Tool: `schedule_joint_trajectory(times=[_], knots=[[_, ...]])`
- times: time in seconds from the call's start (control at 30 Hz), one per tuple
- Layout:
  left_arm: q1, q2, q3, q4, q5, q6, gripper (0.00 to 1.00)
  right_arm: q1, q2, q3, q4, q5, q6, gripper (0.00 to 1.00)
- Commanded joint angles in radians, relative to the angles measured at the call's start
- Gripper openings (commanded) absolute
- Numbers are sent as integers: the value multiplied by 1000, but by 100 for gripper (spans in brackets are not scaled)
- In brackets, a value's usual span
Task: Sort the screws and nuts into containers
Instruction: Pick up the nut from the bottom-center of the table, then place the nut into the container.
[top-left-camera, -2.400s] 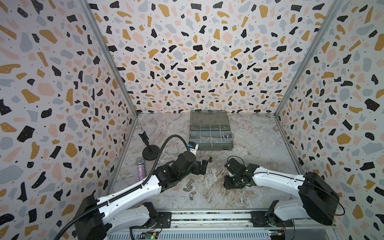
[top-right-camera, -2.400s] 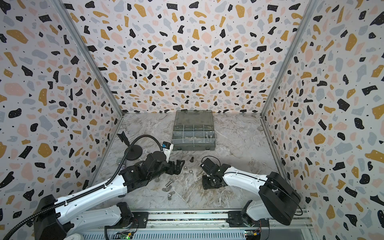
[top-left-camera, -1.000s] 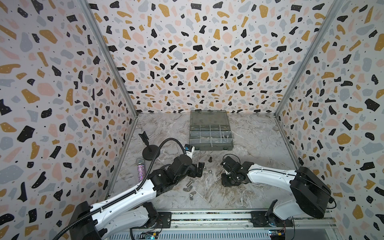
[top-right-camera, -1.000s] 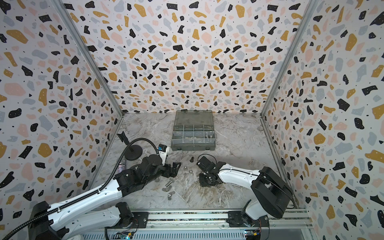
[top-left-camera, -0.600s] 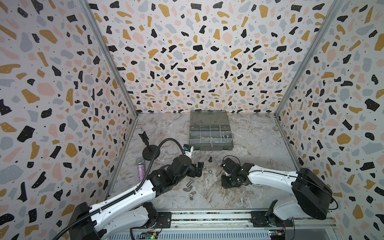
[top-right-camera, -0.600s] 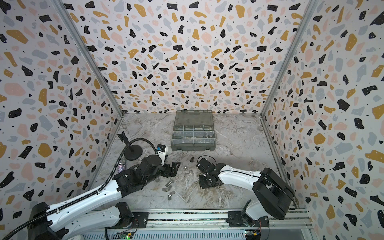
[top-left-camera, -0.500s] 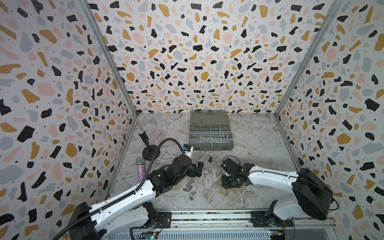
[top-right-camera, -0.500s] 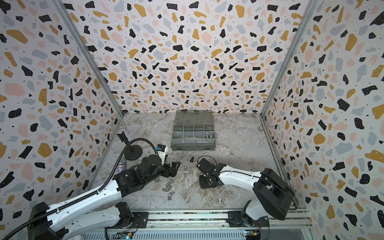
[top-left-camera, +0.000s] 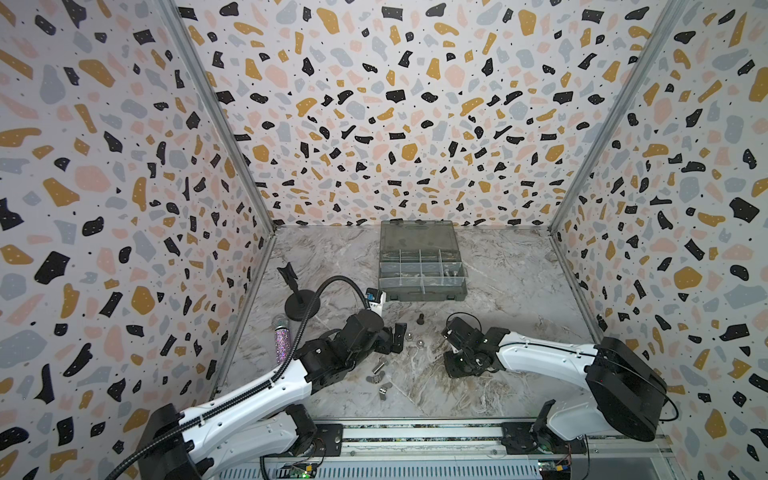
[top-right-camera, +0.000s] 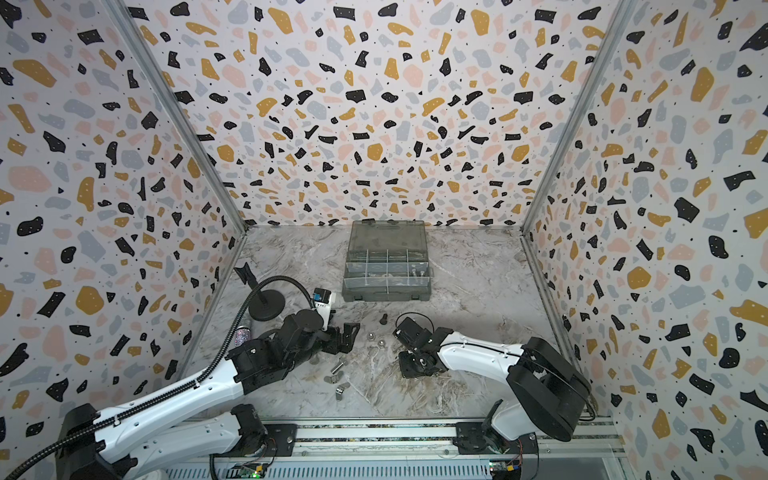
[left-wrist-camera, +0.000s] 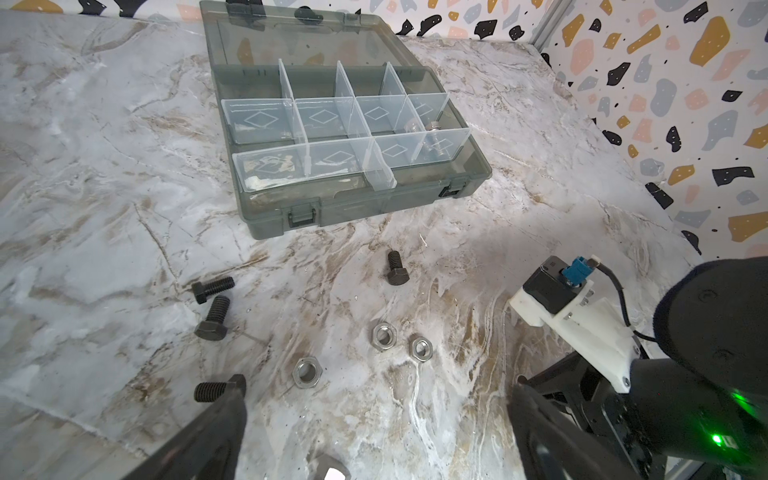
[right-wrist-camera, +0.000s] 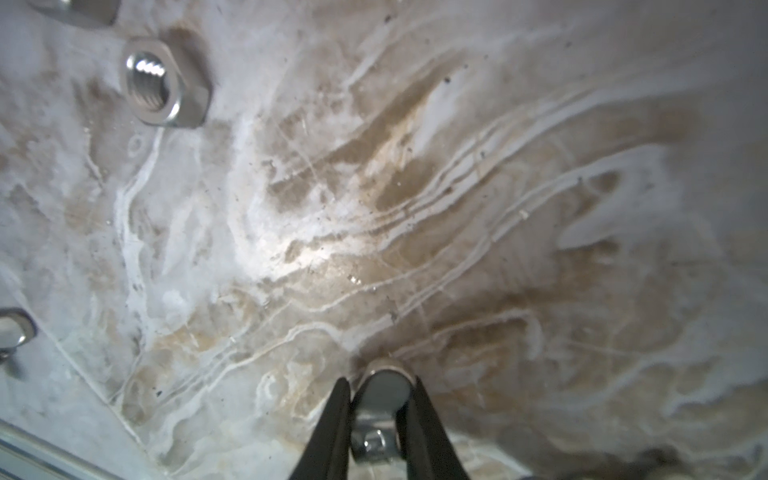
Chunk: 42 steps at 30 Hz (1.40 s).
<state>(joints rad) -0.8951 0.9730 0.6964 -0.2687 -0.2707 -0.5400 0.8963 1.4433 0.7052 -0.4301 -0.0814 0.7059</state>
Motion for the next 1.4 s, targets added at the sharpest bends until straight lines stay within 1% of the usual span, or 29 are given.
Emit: schedule_joint_trajectory(times=[0.0, 0.23, 0.33, 0.53, 0.67, 0.8, 0.87, 1.0, 1.23, 1.37], knots=[[-4, 6, 12, 10, -19, 3, 100, 8, 51, -34, -113, 9, -17, 12], [-4, 11, 30, -7, -37, 12, 99, 0, 58, 49, -147, 47, -39, 8], [-4, 12, 35, -10, -45, 13, 99, -22, 57, 100, -160, 59, -59, 8], [-4, 24, 50, -12, -48, 14, 99, -101, 75, 196, -173, 68, -122, 8], [-4, 36, 64, -21, -49, 22, 100, -162, 110, 289, -182, 74, -173, 8], [-4, 51, 86, -33, -65, 38, 100, -228, 174, 424, -193, 71, -229, 8], [-3, 61, 106, -48, -76, 41, 99, -259, 222, 502, -199, 69, -253, 8], [11, 79, 141, -47, -63, 31, 100, -321, 334, 681, -208, 47, -295, 8], [90, 124, 189, -46, -11, 55, 100, -397, 561, 1013, -254, -5, -346, 8], [130, 144, 210, -49, 14, 75, 99, -438, 661, 1168, -278, -29, -352, 9]])
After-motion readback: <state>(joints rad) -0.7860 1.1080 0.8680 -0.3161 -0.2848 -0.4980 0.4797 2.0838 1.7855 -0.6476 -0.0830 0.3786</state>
